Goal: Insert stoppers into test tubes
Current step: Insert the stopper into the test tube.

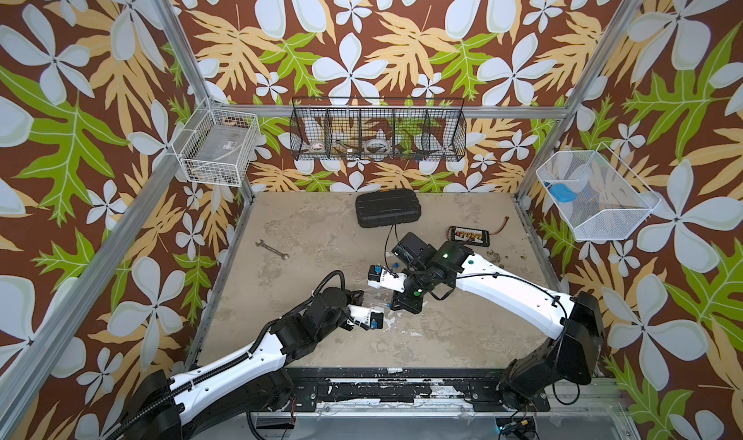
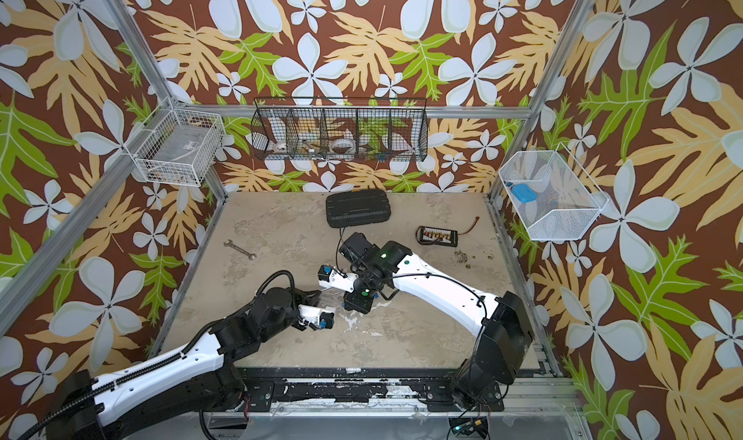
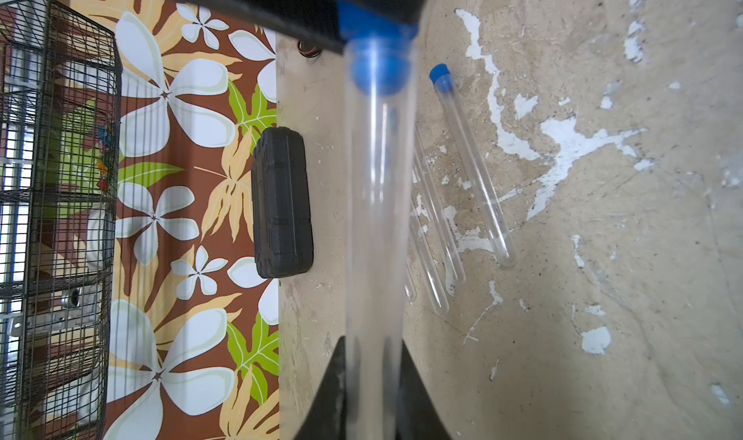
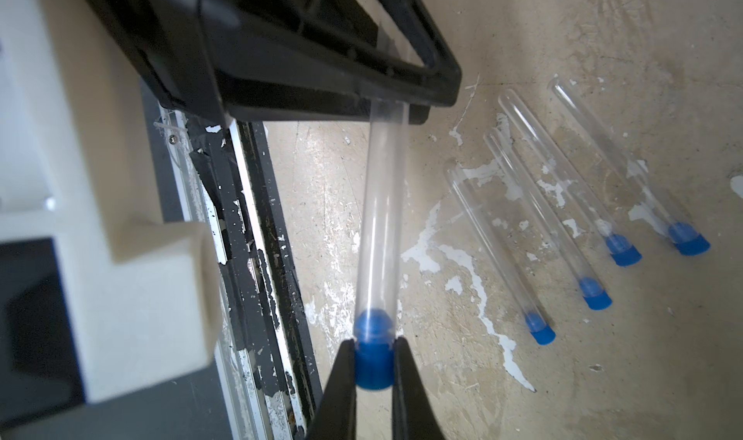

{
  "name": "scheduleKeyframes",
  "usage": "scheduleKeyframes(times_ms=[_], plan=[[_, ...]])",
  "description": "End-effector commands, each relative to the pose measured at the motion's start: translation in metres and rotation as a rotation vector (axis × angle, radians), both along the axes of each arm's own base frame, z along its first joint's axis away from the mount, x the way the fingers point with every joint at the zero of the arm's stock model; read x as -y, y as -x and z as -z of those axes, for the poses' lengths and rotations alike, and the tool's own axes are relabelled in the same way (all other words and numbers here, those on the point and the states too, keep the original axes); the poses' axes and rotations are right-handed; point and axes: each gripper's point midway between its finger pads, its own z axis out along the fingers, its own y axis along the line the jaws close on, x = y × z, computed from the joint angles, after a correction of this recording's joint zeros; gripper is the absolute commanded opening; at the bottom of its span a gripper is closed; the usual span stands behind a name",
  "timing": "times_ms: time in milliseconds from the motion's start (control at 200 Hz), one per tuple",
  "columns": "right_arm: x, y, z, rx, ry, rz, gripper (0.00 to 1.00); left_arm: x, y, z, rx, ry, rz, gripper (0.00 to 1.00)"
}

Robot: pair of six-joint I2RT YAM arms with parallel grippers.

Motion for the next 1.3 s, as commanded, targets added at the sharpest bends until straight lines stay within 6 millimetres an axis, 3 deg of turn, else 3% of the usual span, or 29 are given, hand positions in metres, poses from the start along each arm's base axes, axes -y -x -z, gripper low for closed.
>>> scheduleKeyframes(times_ms=[0,270,565,641,771,906,991,1101,1296], plan=[[-0.058,-0.035,-0.051,0.159,-0.307,-0.007,0.0,0.041,0.031,-0.029,0.035,0.143,0.269,0.0],[-0.07,-0.034,-0.058,0.14,-0.363,-0.034,0.0,0.053,0.055,-0.044,0.097,0.183,0.429,0.0],[-0.067,-0.035,-0.061,0.153,-0.373,-0.032,0.0,0.05,0.053,-0.039,0.114,0.151,0.424,0.0],[-0.059,-0.034,-0.059,0.161,-0.365,-0.027,0.01,0.044,0.045,-0.031,0.115,0.111,0.375,0.0],[-0.037,-0.023,-0.061,0.151,-0.387,-0.021,0.3,0.024,0.02,-0.012,0.107,0.007,0.221,0.0],[-0.016,-0.01,-0.067,0.119,-0.426,-0.016,0.42,0.011,0.007,-0.002,0.064,-0.007,0.125,0.0],[-0.006,-0.005,-0.07,0.111,-0.443,0.002,0.44,0.01,0.006,0.001,0.036,0.003,0.099,0.0],[0.005,-0.005,-0.072,0.16,-0.46,0.046,0.39,0.011,0.006,0.005,-0.033,0.038,0.067,0.0],[0.034,-0.014,-0.065,0.408,-0.449,0.095,0.32,0.02,0.015,0.022,-0.292,0.125,0.014,0.0]])
